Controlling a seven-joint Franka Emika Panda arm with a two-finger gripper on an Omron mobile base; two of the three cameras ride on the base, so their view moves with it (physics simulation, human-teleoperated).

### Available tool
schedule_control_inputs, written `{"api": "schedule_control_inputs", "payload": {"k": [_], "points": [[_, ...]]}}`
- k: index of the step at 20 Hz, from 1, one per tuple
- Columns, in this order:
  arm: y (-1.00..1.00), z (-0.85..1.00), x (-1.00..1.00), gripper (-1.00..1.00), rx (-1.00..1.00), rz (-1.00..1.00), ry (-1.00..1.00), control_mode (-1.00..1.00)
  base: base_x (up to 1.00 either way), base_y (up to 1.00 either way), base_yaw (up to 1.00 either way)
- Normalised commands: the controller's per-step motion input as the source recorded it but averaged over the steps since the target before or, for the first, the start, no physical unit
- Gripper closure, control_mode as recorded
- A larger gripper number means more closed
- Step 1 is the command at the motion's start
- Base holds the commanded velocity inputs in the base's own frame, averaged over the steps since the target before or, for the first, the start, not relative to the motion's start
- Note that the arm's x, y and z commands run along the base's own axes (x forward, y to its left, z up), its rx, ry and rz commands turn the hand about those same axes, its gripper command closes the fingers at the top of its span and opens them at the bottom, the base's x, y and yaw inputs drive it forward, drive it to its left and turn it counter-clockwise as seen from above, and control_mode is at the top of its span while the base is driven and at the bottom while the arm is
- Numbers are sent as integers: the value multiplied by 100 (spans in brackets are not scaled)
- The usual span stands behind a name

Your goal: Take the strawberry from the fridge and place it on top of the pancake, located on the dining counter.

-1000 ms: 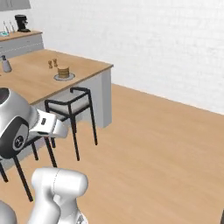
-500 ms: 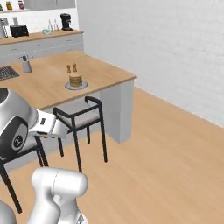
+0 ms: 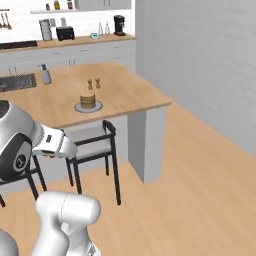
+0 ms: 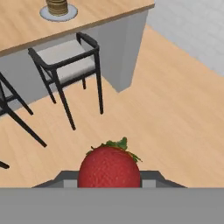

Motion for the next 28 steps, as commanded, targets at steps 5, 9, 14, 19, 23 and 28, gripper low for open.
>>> {"api": "schedule_control_inputs", "payload": {"k": [5, 9, 14, 19, 23, 28], "points": [[0, 0, 0, 100, 0, 0, 0, 100, 94, -41, 49], [0, 0, 0, 100, 0, 0, 0, 100, 94, -14, 63], [0, 0, 0, 100, 0, 0, 0, 100, 89, -13, 59], [0, 0, 0, 100, 0, 0, 0, 100, 63, -48, 36], [0, 0, 0, 100, 0, 0, 0, 100, 4, -90, 17], [0, 0, 0, 100, 0, 0, 0, 100, 19, -62, 8]]}}
